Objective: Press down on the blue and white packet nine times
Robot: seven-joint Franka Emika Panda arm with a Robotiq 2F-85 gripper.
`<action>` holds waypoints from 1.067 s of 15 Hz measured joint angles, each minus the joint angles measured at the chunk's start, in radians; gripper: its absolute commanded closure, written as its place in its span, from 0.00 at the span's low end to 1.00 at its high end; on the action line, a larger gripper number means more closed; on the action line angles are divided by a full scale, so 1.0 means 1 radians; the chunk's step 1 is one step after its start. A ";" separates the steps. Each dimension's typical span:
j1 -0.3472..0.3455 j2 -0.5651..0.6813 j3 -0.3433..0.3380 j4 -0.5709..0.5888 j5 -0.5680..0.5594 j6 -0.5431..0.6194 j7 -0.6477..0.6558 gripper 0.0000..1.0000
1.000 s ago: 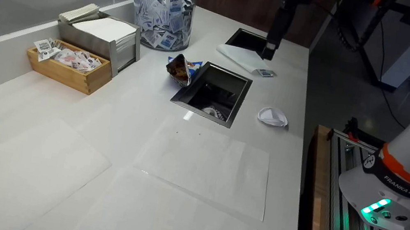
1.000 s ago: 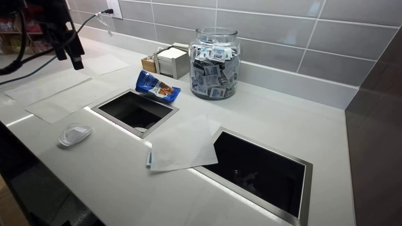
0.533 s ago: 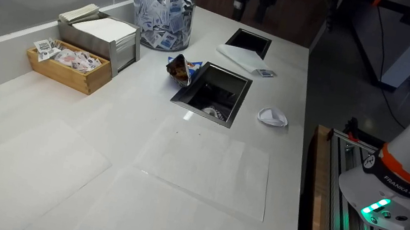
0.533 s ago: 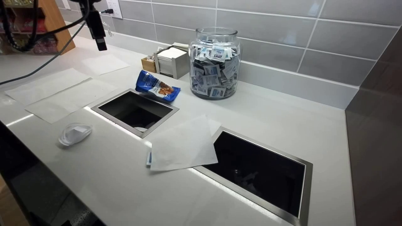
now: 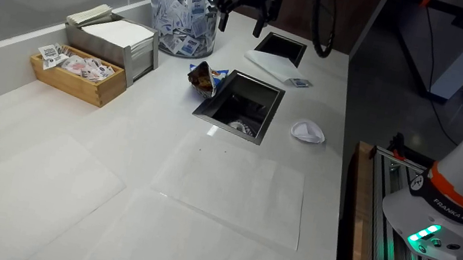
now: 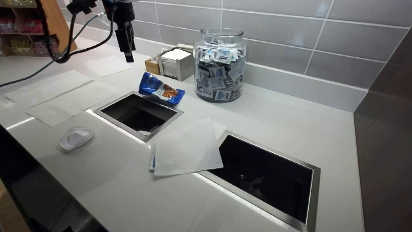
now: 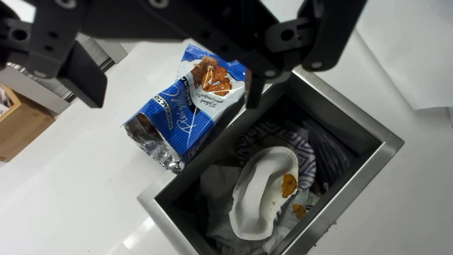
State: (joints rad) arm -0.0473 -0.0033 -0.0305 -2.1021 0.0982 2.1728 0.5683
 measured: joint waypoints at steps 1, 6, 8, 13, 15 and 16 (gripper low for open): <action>0.000 0.011 0.000 0.008 0.000 0.000 0.006 0.00; 0.000 0.019 -0.004 0.015 0.032 0.011 0.010 0.00; -0.001 0.040 -0.010 0.015 0.046 0.051 0.010 0.00; 0.000 0.119 -0.011 0.028 0.070 0.145 0.010 0.42; 0.000 0.146 -0.011 0.041 0.071 0.163 0.010 0.58; 0.000 0.159 -0.011 0.052 0.071 0.164 0.010 0.65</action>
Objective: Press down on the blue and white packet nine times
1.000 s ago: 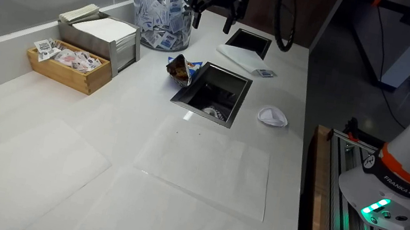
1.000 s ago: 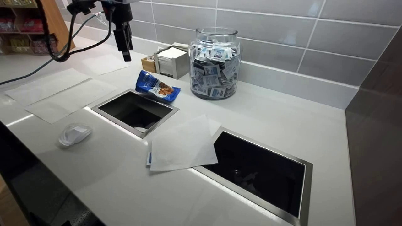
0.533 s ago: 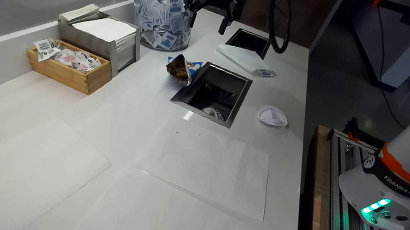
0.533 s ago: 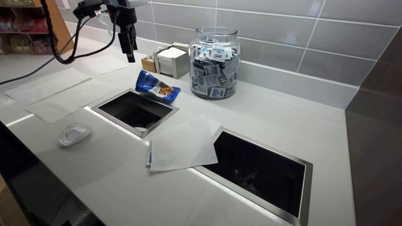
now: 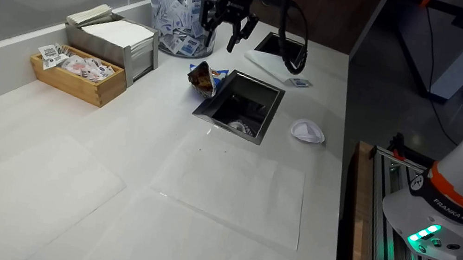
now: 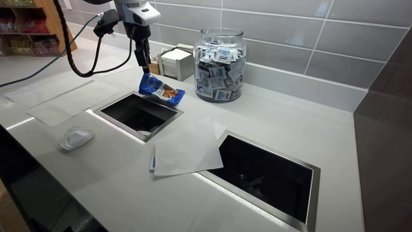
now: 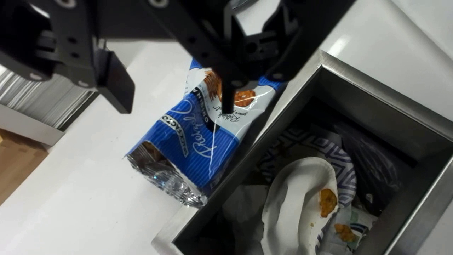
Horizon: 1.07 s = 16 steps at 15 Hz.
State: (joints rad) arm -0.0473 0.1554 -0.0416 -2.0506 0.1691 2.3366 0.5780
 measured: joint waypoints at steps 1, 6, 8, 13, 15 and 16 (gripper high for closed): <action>0.000 0.012 0.000 0.010 0.000 0.000 0.000 0.74; 0.004 0.076 0.000 0.067 0.002 0.000 -0.002 1.00; 0.005 0.106 0.000 0.085 0.003 0.000 -0.002 1.00; 0.005 0.169 -0.003 0.117 0.005 0.000 -0.002 1.00; 0.005 0.184 -0.005 0.122 0.005 0.000 -0.002 1.00; 0.005 0.191 -0.006 0.124 0.005 0.000 -0.002 1.00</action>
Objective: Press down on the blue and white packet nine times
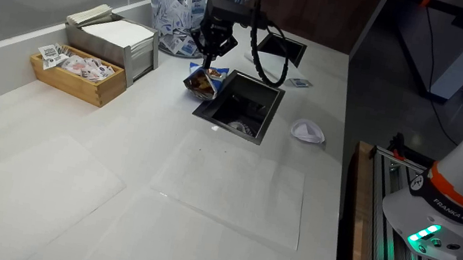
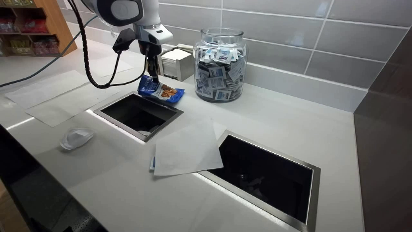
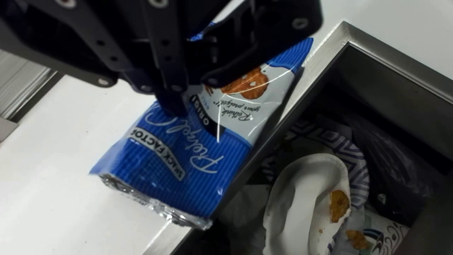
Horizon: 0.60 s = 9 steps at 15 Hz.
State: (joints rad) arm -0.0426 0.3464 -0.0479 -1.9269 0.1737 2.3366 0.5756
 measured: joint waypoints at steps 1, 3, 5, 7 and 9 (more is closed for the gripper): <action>0.000 0.006 -0.002 0.002 0.000 0.000 0.000 1.00; 0.000 0.016 -0.007 0.006 0.000 0.000 0.000 1.00; 0.000 0.026 -0.013 0.012 0.000 0.000 0.000 1.00; -0.001 0.036 -0.015 0.019 0.005 0.000 0.000 1.00; -0.003 0.049 -0.016 0.028 0.010 0.001 0.000 1.00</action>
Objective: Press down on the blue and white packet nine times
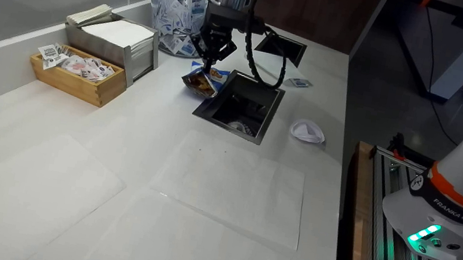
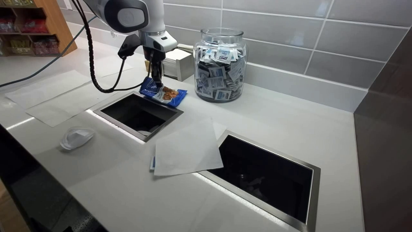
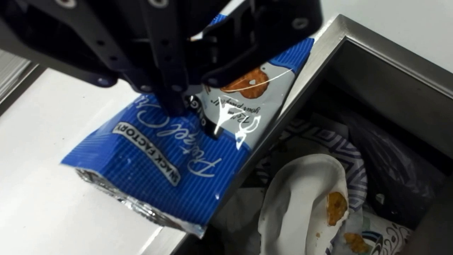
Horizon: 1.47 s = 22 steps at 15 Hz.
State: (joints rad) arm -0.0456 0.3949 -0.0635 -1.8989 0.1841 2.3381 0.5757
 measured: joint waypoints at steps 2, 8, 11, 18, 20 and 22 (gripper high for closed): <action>-0.002 0.017 0.000 0.018 0.010 0.006 -0.001 1.00; -0.002 0.086 0.000 0.084 0.040 0.014 -0.009 1.00; -0.002 0.128 0.000 0.109 0.041 0.014 -0.010 1.00; 0.001 0.145 -0.001 0.147 0.041 0.010 -0.010 1.00; 0.008 0.130 -0.001 0.149 0.041 0.010 -0.010 1.00; 0.018 0.104 -0.001 0.147 0.039 0.010 -0.009 1.00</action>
State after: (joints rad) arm -0.0274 0.4988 -0.0641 -1.7517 0.2235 2.3486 0.5662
